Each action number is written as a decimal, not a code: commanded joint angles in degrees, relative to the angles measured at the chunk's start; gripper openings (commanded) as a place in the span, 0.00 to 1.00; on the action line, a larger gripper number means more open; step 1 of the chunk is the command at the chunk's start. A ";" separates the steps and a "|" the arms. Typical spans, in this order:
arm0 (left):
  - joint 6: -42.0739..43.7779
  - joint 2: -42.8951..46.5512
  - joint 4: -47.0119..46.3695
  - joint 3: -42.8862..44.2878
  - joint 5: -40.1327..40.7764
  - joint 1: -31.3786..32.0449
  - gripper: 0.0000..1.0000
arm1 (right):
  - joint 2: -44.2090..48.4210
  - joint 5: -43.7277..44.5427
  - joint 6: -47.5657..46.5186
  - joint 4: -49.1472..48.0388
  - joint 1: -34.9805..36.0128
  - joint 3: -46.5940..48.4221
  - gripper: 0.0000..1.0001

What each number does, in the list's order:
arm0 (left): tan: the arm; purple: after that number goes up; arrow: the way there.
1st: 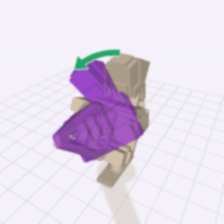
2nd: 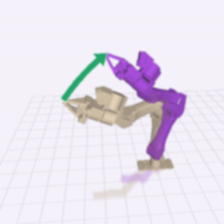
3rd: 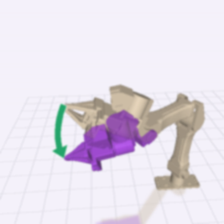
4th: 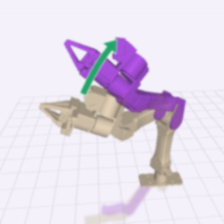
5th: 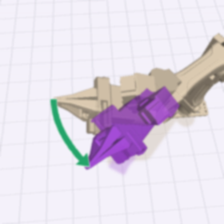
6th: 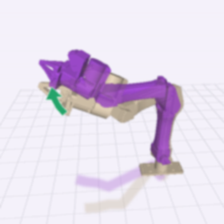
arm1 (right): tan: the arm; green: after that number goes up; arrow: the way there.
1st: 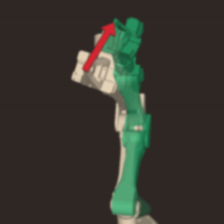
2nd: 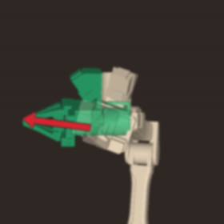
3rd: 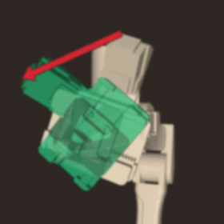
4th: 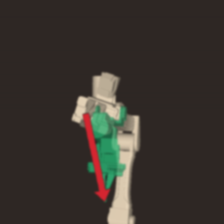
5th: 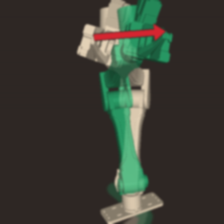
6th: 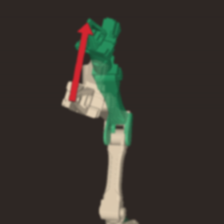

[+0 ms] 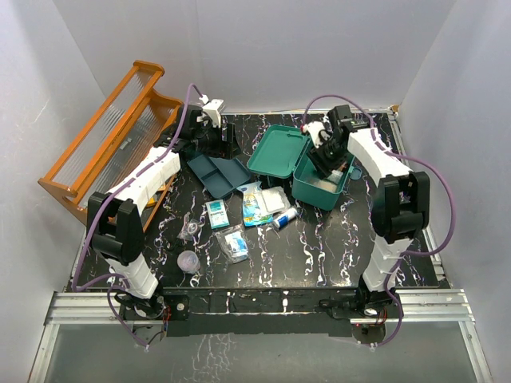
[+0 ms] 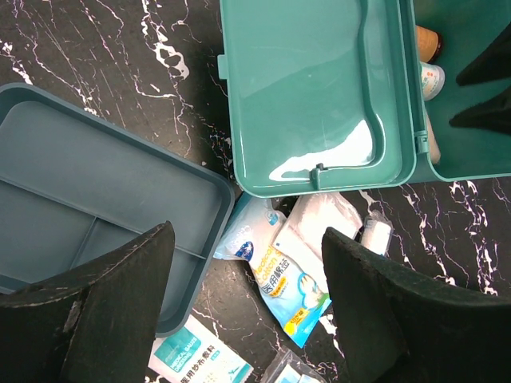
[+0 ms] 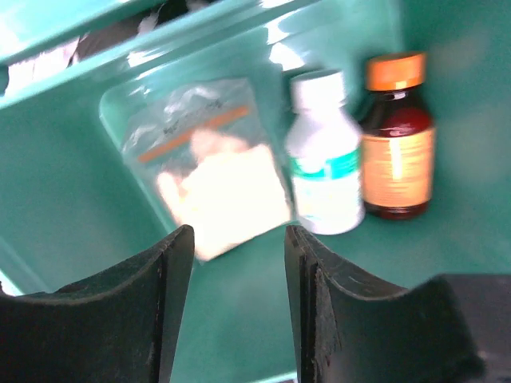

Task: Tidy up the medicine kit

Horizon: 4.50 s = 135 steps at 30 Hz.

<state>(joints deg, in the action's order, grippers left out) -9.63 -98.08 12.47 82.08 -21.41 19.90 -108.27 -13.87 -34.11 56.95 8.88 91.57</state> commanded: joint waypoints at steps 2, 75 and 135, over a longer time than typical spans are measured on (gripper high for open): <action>-0.22 1.30 -0.50 0.79 -0.99 -0.06 0.73 | 4.90 7.05 5.65 -10.15 0.08 2.38 0.48; -6.15 6.12 -5.27 -9.91 -5.19 5.23 0.73 | 19.28 24.33 42.84 -16.13 -4.19 -6.46 0.52; -15.20 -4.83 -1.62 -15.26 -1.11 5.89 0.48 | 10.61 22.38 66.44 -18.86 7.25 -5.98 0.49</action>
<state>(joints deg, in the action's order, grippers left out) -20.47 -104.68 11.84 68.53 -22.20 25.36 -104.29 4.29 30.13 39.22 16.40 84.97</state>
